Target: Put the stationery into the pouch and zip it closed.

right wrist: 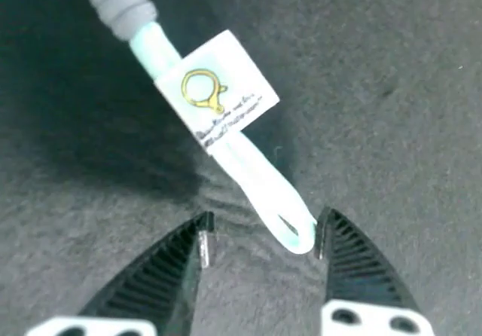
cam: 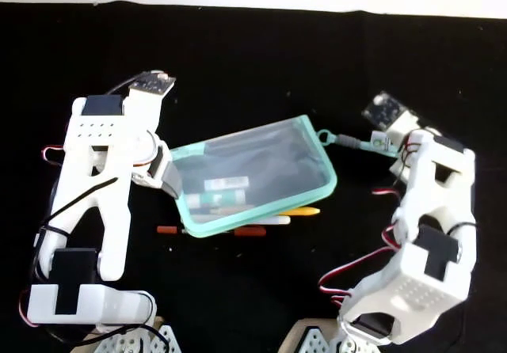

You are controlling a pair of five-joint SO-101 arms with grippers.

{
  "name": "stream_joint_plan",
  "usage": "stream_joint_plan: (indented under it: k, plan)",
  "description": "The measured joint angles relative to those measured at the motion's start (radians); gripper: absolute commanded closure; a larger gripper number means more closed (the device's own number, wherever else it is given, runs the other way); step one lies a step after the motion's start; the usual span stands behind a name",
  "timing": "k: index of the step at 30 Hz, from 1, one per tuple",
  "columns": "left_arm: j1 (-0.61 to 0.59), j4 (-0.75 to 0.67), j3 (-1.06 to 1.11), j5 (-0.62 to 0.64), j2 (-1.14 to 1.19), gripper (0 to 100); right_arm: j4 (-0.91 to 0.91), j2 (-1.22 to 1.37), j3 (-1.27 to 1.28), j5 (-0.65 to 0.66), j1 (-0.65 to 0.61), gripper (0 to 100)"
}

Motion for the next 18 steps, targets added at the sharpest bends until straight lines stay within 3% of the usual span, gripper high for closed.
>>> stream_joint_plan:
  k: [18]
  plan:
    - [0.000, 0.002, 0.000, 0.000, 0.000, 71, -0.153, 0.011, 0.000, 0.003, 0.003, 78.2]
